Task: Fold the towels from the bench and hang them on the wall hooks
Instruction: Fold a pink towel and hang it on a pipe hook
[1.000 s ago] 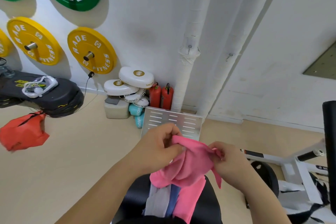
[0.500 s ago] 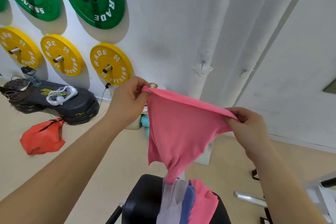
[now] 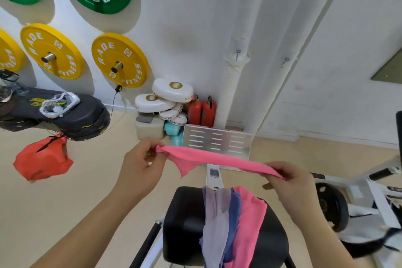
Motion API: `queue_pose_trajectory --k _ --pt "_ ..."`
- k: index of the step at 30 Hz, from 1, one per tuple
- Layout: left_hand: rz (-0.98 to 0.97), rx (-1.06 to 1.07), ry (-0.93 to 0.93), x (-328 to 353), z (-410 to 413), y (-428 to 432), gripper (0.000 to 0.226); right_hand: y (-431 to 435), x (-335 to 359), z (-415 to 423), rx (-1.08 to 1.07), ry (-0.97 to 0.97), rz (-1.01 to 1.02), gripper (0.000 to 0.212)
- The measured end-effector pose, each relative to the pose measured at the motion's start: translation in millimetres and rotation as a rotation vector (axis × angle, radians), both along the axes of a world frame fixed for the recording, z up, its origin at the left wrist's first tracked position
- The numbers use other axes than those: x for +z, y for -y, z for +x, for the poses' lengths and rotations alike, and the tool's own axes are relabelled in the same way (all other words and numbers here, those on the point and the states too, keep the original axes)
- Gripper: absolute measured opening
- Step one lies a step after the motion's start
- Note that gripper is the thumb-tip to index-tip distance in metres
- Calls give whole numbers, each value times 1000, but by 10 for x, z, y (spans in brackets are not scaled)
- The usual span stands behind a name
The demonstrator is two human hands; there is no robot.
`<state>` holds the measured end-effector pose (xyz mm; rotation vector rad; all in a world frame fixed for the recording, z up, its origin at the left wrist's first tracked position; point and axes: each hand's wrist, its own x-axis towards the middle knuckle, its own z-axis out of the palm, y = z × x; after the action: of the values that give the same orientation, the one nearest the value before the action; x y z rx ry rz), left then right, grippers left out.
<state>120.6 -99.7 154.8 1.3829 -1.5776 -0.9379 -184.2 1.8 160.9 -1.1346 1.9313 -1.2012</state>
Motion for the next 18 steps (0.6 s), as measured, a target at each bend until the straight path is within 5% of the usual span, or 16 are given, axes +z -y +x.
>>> queue_pose_trajectory --k 9,18 --pt "333 -121 38 -842 372 -1070 32 -1060 -661 76 243 -89 379 25" --pt "341 43 45 -1052 386 -2128 25 -2089 -885 -26 344 -63 370 19"
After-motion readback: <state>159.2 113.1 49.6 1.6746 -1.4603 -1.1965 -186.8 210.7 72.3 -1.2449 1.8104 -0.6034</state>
